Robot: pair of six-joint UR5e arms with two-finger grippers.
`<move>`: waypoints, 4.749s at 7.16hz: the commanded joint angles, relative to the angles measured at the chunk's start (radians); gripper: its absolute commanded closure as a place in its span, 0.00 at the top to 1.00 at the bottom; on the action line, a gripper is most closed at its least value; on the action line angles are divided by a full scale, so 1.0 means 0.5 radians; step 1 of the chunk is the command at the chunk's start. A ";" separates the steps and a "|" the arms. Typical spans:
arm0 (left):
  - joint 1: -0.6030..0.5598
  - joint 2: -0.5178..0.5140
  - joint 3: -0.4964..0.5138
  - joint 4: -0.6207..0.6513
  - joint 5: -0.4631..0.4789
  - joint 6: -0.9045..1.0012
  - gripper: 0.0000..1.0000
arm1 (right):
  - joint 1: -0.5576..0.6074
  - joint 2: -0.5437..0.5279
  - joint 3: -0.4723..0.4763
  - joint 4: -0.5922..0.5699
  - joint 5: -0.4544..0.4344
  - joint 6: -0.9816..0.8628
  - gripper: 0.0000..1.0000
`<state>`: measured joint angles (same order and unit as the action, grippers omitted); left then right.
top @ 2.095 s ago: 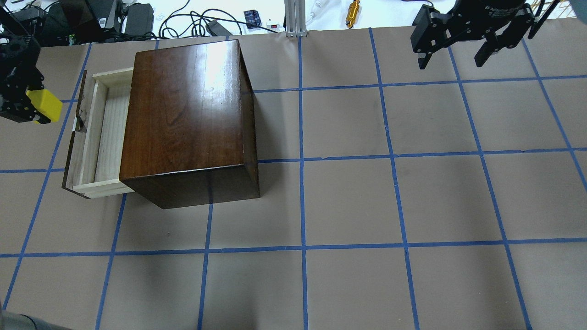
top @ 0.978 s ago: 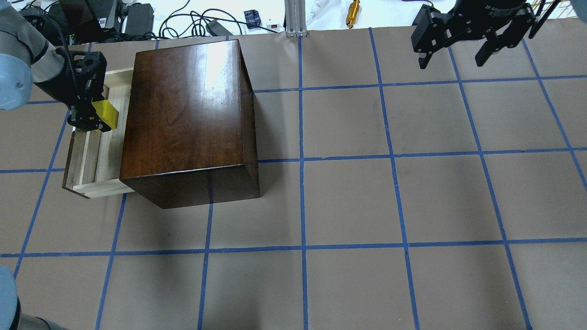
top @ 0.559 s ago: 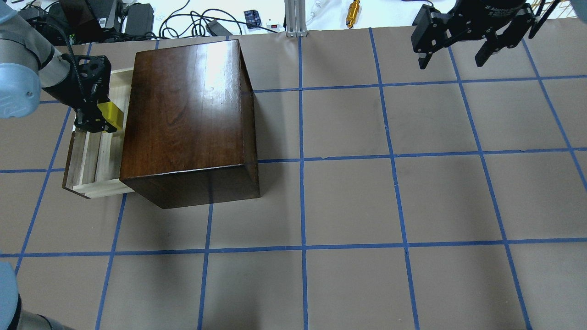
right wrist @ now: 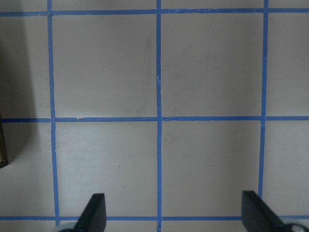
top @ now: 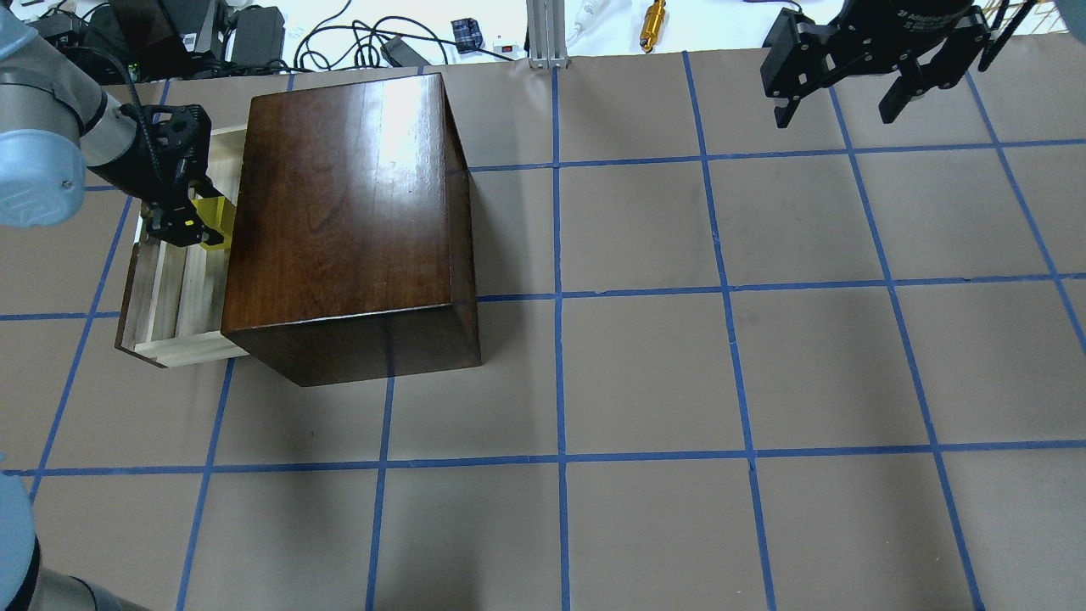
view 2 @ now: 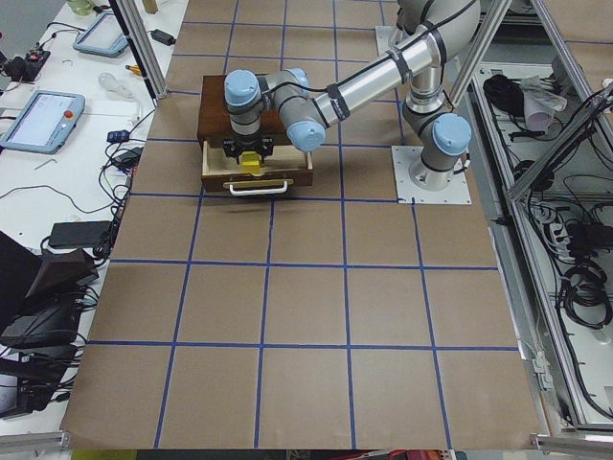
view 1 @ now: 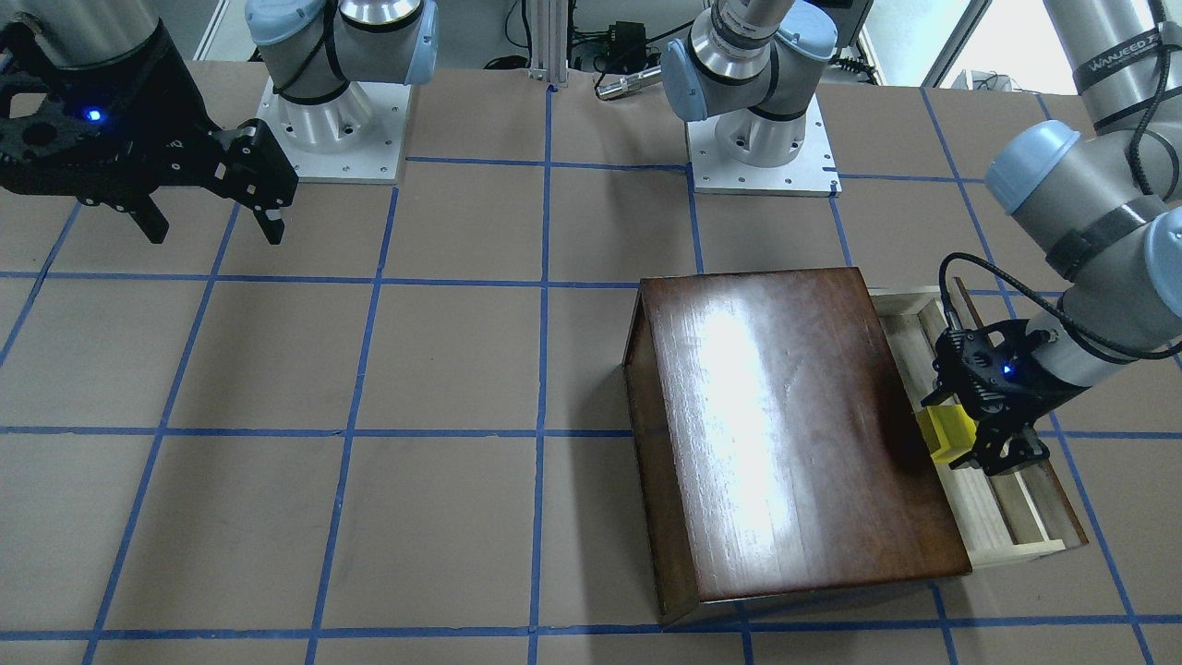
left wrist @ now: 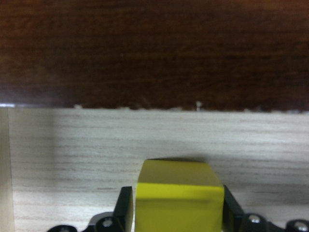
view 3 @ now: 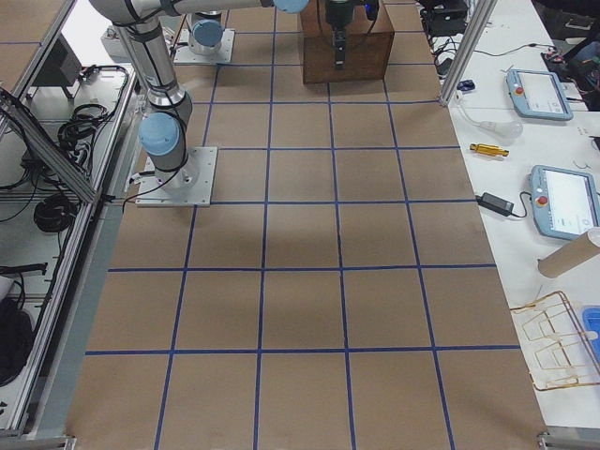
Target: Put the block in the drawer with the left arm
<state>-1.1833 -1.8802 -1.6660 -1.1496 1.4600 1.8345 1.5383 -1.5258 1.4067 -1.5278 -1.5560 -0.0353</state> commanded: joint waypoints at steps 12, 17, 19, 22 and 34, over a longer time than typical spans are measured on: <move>-0.725 0.291 0.430 -0.738 0.262 -2.740 0.88 | -0.002 0.002 0.000 0.000 0.001 0.000 1.00; -0.790 0.529 0.411 -0.952 0.259 -3.466 0.96 | 0.001 0.002 0.000 0.000 -0.002 0.000 1.00; -0.790 0.566 0.390 -0.944 0.258 -3.610 0.95 | 0.001 0.002 0.000 0.000 0.001 0.000 1.00; -0.760 0.567 0.390 -0.950 0.258 -3.598 0.95 | 0.001 -0.001 0.000 0.000 -0.002 0.000 1.00; -0.757 0.557 0.402 -0.931 0.252 -3.595 0.95 | 0.001 -0.001 0.000 0.000 -0.002 0.000 1.00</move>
